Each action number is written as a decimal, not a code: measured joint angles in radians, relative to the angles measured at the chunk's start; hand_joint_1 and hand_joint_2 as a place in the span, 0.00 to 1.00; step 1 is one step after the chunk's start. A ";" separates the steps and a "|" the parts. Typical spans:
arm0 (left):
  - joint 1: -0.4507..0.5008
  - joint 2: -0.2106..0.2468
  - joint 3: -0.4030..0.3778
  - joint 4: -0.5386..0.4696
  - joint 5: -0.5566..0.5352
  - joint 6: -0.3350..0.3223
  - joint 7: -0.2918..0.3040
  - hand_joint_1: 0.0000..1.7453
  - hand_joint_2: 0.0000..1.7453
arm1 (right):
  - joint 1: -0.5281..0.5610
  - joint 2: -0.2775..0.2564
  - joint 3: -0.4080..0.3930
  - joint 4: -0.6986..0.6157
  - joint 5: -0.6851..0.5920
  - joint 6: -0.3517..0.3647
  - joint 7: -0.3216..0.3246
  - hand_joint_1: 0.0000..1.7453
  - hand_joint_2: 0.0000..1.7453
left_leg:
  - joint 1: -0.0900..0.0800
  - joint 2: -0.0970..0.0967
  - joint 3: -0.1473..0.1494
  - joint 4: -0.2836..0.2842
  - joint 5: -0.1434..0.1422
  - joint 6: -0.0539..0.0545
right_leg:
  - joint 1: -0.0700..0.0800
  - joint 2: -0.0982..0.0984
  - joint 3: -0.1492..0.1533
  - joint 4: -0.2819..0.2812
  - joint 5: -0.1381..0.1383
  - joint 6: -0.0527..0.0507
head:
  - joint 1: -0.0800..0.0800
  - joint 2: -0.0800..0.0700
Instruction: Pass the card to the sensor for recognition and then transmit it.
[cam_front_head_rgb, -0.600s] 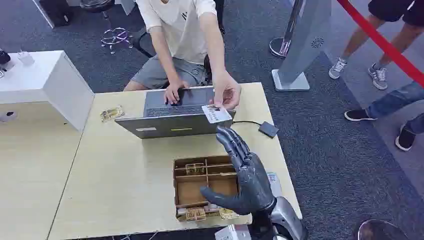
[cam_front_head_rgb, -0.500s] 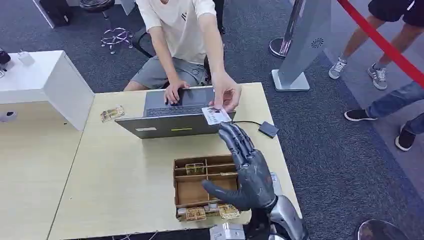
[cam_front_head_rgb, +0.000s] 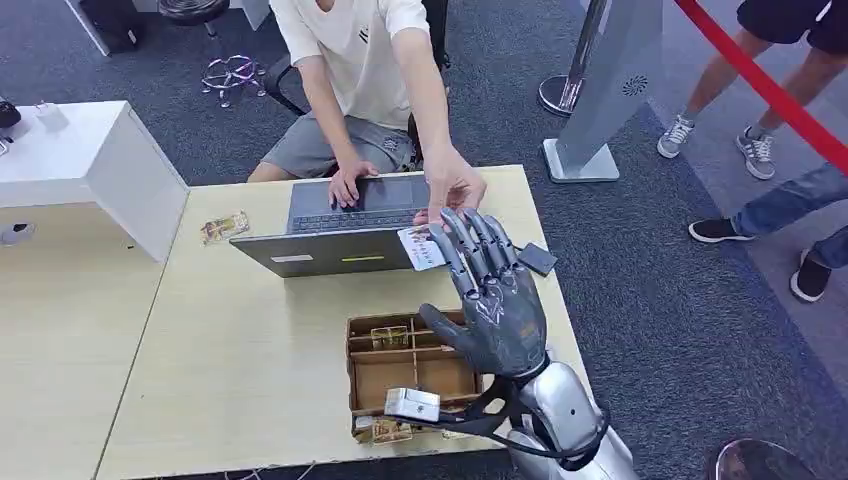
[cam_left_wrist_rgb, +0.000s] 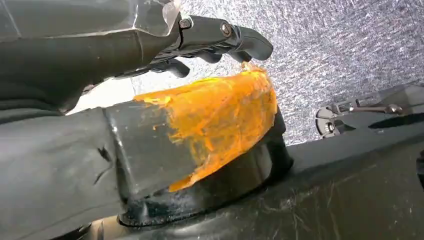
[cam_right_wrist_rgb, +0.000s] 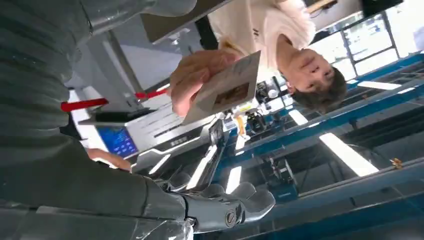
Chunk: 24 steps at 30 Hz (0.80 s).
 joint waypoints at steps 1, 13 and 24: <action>0.000 0.000 -0.002 0.000 0.000 -0.002 0.003 0.00 0.00 | -0.007 0.003 -0.004 0.010 0.012 0.000 0.009 0.00 1.00 | 0.000 0.000 0.000 0.000 0.000 0.000 | 0.000 0.000 0.000 0.000 0.000 0.000 | 0.000 0.000; -0.001 0.000 -0.018 0.000 -0.011 -0.010 0.005 0.00 0.00 | -0.055 0.025 -0.031 0.092 0.075 0.000 0.061 1.00 1.00 | 0.000 0.000 0.000 0.000 0.000 0.000 | 0.000 0.000 0.000 0.000 0.000 0.000 | 0.000 0.000; -0.001 0.000 -0.026 0.000 -0.012 -0.010 0.007 0.00 0.00 | -0.058 0.029 -0.041 0.119 0.086 0.000 0.068 1.00 1.00 | 0.000 0.000 0.000 0.000 0.000 0.000 | 0.000 0.000 0.000 0.000 0.000 0.000 | 0.000 0.000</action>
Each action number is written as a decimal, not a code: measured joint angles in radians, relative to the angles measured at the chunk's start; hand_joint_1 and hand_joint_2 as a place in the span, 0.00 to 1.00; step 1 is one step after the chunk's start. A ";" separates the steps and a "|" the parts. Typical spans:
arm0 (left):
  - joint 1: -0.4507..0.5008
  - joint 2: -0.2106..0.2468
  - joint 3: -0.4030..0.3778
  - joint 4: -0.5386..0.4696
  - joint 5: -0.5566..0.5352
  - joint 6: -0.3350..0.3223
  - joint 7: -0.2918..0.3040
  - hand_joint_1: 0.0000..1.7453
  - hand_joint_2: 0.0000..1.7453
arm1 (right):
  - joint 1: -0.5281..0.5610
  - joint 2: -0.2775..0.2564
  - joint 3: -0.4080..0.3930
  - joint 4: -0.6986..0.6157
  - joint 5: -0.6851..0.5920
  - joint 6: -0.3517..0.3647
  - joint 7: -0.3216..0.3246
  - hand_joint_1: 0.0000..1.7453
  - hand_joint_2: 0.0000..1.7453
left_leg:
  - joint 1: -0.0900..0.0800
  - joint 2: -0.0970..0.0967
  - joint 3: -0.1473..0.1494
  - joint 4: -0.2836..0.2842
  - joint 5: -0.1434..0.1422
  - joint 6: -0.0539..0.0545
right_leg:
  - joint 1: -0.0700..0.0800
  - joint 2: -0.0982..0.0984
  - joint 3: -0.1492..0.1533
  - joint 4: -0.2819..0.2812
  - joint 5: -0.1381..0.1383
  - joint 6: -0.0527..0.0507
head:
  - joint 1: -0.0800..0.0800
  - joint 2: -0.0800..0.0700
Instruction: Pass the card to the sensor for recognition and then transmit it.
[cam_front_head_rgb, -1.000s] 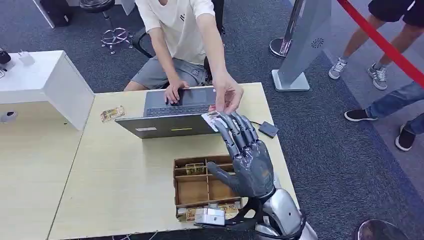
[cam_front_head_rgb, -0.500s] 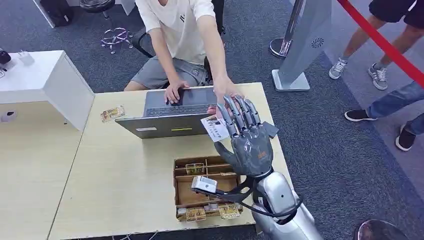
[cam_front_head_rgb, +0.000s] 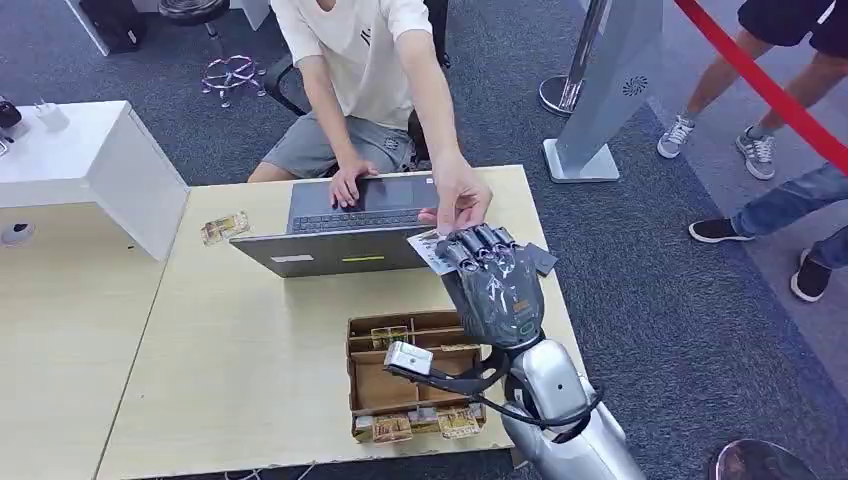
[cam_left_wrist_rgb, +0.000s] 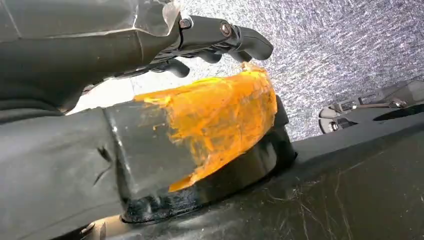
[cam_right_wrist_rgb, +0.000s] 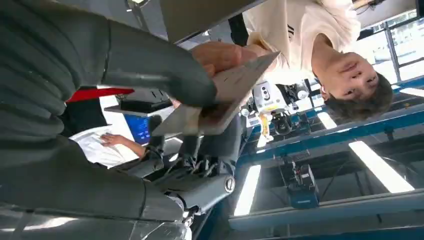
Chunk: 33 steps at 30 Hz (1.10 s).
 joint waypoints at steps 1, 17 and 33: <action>0.000 0.000 0.000 0.000 0.000 0.000 0.000 0.00 0.00 | 0.000 0.000 -0.001 0.000 0.001 0.000 0.000 1.00 1.00 | 0.000 0.000 0.000 0.000 0.000 0.000 | 0.000 0.000 0.000 0.000 0.000 0.000 | 0.000 0.000; 0.000 0.000 0.000 0.000 0.011 0.004 0.000 0.00 0.00 | 0.031 0.010 0.002 -0.014 -0.356 0.047 -0.107 1.00 1.00 | 0.000 0.000 0.000 0.000 0.000 0.000 | 0.000 0.000 0.000 0.000 0.000 0.000 | 0.000 0.000; 0.000 0.000 0.000 0.008 0.055 0.027 -0.026 0.00 0.00 | 0.210 0.035 -0.117 -0.235 -1.136 0.428 -0.346 1.00 1.00 | 0.000 0.000 0.000 0.000 0.000 0.000 | 0.000 0.000 0.000 0.000 0.000 0.000 | 0.000 0.000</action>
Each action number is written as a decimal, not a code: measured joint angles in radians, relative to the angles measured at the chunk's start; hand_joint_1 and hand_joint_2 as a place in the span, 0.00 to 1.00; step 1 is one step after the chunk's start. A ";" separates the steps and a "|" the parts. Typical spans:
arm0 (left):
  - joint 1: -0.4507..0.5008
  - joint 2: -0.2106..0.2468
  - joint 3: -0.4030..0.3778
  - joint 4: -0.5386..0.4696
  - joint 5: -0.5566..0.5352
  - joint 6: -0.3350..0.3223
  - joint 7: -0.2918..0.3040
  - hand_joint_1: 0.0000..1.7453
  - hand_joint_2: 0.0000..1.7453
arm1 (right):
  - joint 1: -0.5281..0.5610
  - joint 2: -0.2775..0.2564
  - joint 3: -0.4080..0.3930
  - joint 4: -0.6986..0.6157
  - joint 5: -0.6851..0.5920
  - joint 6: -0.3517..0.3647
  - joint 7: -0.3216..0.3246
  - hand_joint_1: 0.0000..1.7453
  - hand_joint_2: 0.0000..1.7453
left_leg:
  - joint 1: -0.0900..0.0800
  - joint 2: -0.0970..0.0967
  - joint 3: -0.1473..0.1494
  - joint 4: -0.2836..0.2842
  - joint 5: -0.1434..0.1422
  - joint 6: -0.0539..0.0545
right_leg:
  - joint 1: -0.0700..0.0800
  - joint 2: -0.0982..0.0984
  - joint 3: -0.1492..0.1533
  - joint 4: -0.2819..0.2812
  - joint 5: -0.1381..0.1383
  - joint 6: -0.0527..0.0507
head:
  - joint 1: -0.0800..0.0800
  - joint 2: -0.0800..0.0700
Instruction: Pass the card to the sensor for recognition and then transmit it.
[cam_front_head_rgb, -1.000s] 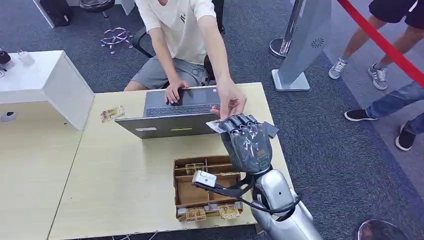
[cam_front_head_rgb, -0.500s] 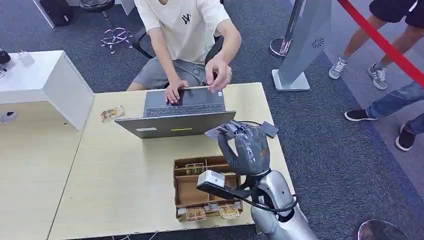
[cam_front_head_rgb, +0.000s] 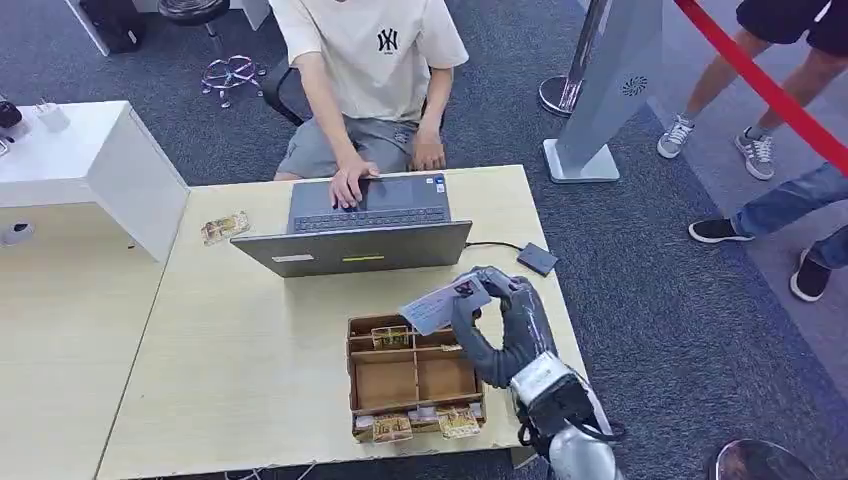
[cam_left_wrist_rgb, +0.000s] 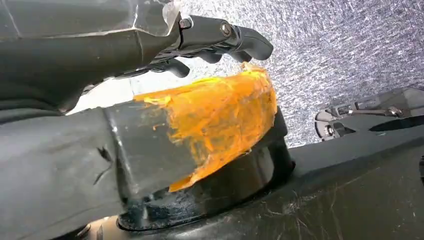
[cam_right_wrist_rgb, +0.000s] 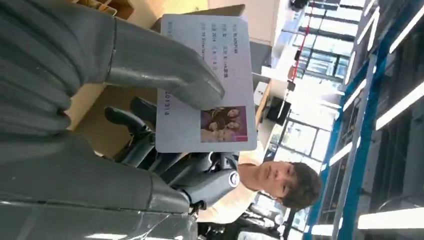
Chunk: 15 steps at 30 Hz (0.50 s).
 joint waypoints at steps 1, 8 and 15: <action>0.000 0.000 0.000 0.000 0.002 0.002 -0.001 0.00 0.00 | 0.011 0.000 -0.010 -0.006 -0.006 0.004 -0.002 1.00 1.00 | 0.000 0.000 0.000 0.000 0.000 0.000 | 0.000 0.000 0.000 0.000 0.000 0.000 | 0.000 0.000; 0.000 0.000 0.000 0.000 0.021 0.015 -0.008 0.00 0.00 | 0.083 0.000 -0.084 -0.023 -0.028 0.016 -0.020 1.00 1.00 | 0.000 0.000 0.000 0.000 0.000 0.000 | 0.000 0.000 0.000 0.000 0.000 0.000 | 0.000 0.000; 0.001 0.000 0.005 0.000 0.042 0.021 -0.019 0.00 0.00 | 0.153 0.000 -0.169 -0.023 -0.042 0.036 -0.031 1.00 1.00 | 0.000 0.000 0.000 0.000 0.000 0.000 | 0.000 0.000 0.000 0.000 0.000 0.000 | 0.000 0.000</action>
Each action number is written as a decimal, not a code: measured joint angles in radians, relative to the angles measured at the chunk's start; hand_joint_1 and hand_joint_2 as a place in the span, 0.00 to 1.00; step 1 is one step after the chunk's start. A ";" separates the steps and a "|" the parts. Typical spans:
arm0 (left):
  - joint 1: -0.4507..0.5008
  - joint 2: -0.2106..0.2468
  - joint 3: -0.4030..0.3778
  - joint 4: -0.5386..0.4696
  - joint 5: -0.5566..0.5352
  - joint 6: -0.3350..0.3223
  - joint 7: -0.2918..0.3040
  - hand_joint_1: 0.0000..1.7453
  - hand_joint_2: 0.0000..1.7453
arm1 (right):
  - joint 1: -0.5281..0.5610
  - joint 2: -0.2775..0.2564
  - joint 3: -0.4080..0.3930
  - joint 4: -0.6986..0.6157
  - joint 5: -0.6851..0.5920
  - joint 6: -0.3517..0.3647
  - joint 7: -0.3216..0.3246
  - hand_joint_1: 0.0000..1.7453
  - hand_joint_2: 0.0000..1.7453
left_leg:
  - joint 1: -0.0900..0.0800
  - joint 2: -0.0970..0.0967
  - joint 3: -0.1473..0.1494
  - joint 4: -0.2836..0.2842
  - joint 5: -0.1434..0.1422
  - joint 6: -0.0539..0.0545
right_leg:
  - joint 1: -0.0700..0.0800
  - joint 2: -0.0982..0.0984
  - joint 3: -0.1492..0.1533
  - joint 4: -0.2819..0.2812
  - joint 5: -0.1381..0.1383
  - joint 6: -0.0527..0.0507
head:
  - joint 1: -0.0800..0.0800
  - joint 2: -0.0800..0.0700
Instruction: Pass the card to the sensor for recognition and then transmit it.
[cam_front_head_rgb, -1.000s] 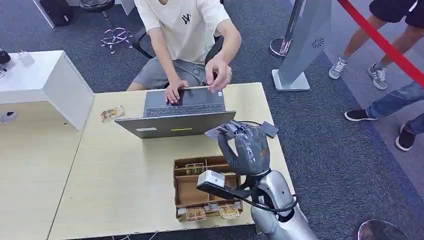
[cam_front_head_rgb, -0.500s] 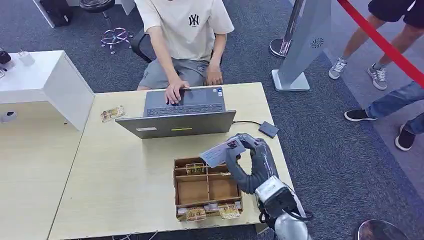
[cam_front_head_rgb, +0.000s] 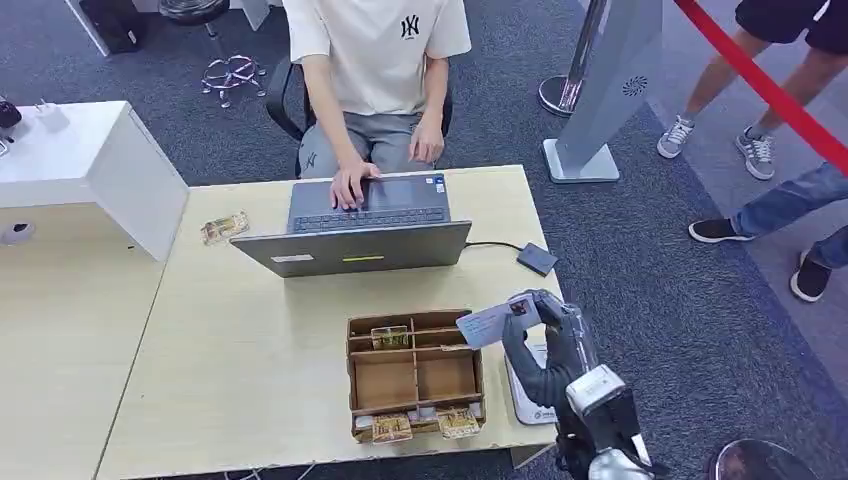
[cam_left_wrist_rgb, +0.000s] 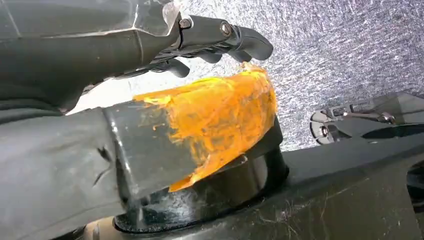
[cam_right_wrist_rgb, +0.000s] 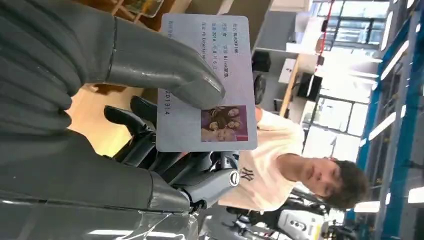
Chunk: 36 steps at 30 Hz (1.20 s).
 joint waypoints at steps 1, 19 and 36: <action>0.000 0.000 0.001 0.000 0.003 0.001 -0.001 0.00 0.00 | 0.009 0.000 -0.014 0.000 0.001 0.002 0.000 1.00 1.00 | 0.000 0.000 0.000 0.000 0.000 0.000 | 0.000 0.000 0.000 0.000 0.000 0.000 | 0.000 0.000; 0.001 -0.001 0.024 0.000 0.031 0.011 -0.010 0.00 0.00 | 0.065 0.000 -0.162 0.142 0.083 0.026 0.040 1.00 1.00 | 0.000 0.000 0.000 0.000 0.000 0.000 | 0.000 0.000 0.000 0.000 0.000 0.000 | 0.000 0.000; 0.001 0.001 0.025 0.000 0.043 0.011 -0.011 0.00 0.00 | 0.034 -0.001 -0.235 0.307 0.130 0.010 0.052 1.00 1.00 | 0.000 0.000 0.000 0.000 0.000 0.000 | 0.000 0.000 0.000 0.000 0.000 0.000 | 0.000 0.000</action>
